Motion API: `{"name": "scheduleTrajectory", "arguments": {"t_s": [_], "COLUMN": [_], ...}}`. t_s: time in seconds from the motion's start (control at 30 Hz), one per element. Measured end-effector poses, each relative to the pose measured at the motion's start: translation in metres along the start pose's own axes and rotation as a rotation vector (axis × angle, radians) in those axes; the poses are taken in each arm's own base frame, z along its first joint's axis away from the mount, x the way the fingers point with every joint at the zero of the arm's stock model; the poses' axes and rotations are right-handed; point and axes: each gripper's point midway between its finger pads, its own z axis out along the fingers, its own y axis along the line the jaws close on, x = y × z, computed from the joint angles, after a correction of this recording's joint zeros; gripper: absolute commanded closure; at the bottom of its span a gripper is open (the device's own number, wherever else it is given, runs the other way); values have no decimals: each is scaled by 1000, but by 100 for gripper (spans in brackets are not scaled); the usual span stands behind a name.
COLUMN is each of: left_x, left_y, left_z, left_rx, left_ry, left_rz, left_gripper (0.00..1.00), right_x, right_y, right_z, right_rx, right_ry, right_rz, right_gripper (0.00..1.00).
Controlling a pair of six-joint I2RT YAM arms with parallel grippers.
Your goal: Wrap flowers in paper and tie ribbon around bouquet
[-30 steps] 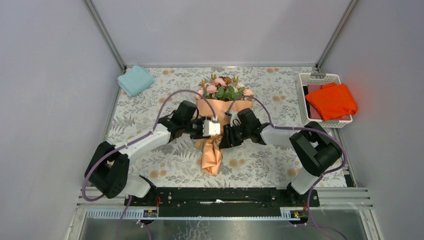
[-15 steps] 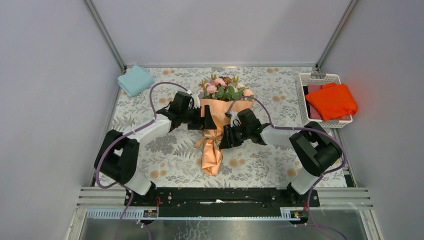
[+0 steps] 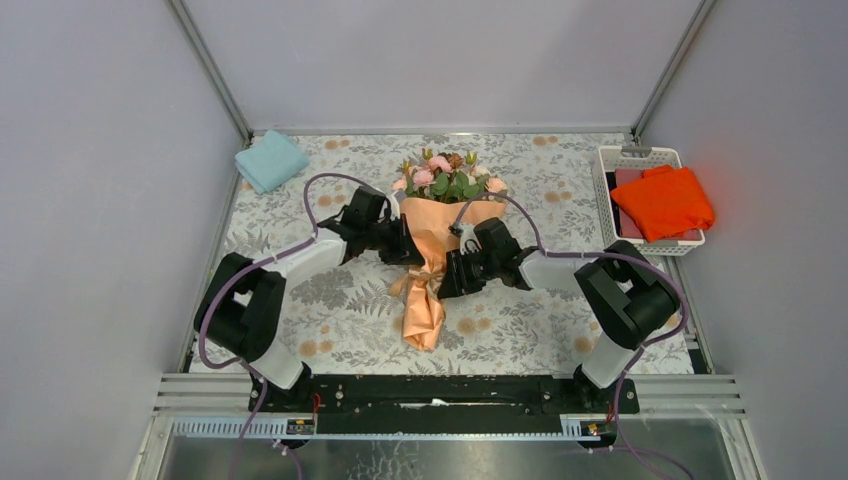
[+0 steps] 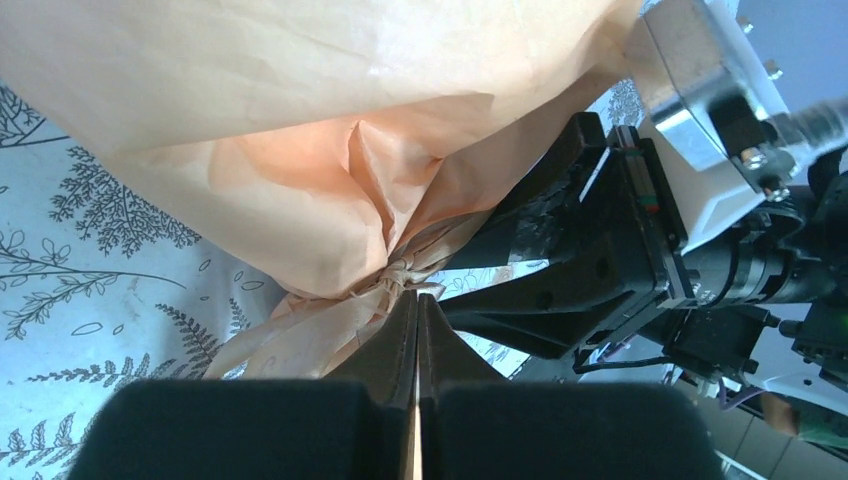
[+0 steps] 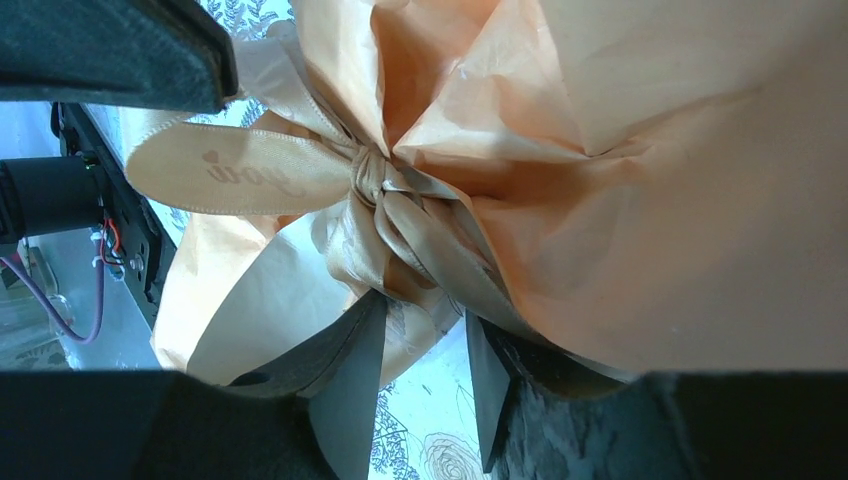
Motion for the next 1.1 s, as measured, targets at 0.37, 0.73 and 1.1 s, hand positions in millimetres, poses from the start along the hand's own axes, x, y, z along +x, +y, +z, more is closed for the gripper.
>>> {"name": "scheduleTrajectory", "arguments": {"t_s": [0.37,0.73,1.1], "left_x": [-8,-14,22], "left_y": [0,20,-15], "left_z": [-25,-62,-63], "left_rx": [-3,-53,230], "left_ry": [-22,-55,76], "left_rz": [20,120,496], "left_gripper": [100,100,2], "right_x": [4,20,30], "right_y": [0,-3,-4], "right_z": [3,-6,-11], "right_rx": [-17,2,15], "right_ry": [8,49,84], "right_rz": [9,12,22], "right_gripper": [100,100,100]}}
